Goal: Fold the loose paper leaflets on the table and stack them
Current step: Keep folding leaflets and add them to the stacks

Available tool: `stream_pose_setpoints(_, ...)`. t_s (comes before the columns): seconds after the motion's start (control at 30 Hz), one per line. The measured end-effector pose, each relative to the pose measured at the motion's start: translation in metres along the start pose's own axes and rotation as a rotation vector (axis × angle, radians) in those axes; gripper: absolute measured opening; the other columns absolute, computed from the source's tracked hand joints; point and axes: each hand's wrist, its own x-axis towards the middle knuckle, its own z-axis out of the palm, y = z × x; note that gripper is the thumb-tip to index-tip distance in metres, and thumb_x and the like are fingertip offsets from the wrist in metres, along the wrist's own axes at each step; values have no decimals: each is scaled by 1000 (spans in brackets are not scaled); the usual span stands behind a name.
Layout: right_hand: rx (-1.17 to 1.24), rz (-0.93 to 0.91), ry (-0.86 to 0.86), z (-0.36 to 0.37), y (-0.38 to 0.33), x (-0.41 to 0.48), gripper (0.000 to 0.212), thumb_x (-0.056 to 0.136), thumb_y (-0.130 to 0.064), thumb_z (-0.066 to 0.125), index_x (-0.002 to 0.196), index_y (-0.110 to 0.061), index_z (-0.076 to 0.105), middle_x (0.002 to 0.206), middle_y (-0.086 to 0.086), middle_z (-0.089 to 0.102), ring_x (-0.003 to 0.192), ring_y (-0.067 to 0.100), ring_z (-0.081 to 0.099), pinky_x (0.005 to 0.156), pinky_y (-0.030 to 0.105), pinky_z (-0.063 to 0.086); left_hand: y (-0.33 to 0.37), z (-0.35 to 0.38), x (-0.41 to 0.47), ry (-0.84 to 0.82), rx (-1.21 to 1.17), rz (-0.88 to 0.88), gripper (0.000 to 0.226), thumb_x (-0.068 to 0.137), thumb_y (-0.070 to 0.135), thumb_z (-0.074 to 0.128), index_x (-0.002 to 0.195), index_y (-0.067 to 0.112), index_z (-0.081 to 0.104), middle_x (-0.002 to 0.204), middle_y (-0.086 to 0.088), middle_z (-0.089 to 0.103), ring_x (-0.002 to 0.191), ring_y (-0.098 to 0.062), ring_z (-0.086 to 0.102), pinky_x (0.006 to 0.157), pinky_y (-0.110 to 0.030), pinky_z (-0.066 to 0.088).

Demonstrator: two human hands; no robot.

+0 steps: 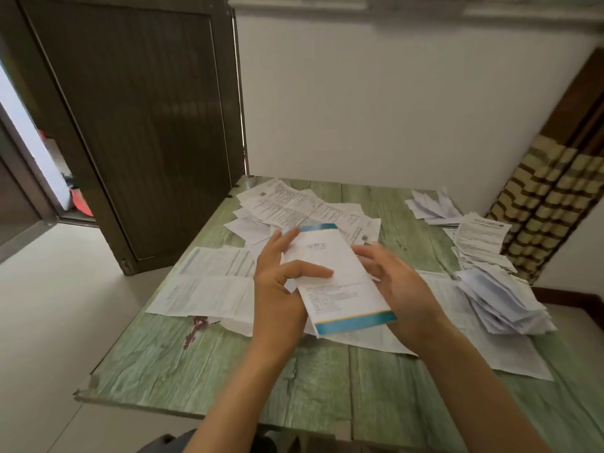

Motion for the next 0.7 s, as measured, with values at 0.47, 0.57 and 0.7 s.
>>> stream_pose_setpoints(0.47, -213, -71, 130, -66, -35, -62, 37, 90, 4, 52, 121, -17, 55, 90, 5, 74, 76, 19, 70, 62, 26, 58, 10, 51, -17, -77, 171, 185, 27, 77, 21, 65, 103, 26, 68, 140, 8, 36, 134, -4, 20, 106, -42, 26)
stream_pose_setpoints(0.57, -242, -216, 290, -87, -57, -73, 32, 91, 4, 50, 112, -19, 56, 85, 0, 75, 70, 12, 70, 57, 21, 56, 14, 56, -19, -97, 215, 188, 26, 82, 22, 63, 108, 21, 68, 139, 3, 43, 135, -13, 29, 107, -37, 26)
stream_pose_setpoints(0.7, -637, -593, 697, -126, -85, -84, 23, 89, -5, 60, 106, -19, 62, 97, 5, 69, 70, -2, 65, 60, 14, 53, 11, 56, -22, -176, 215, 118, 22, 87, 5, 63, 103, 18, 68, 134, 6, 46, 129, -14, 37, 103, -24, 28)
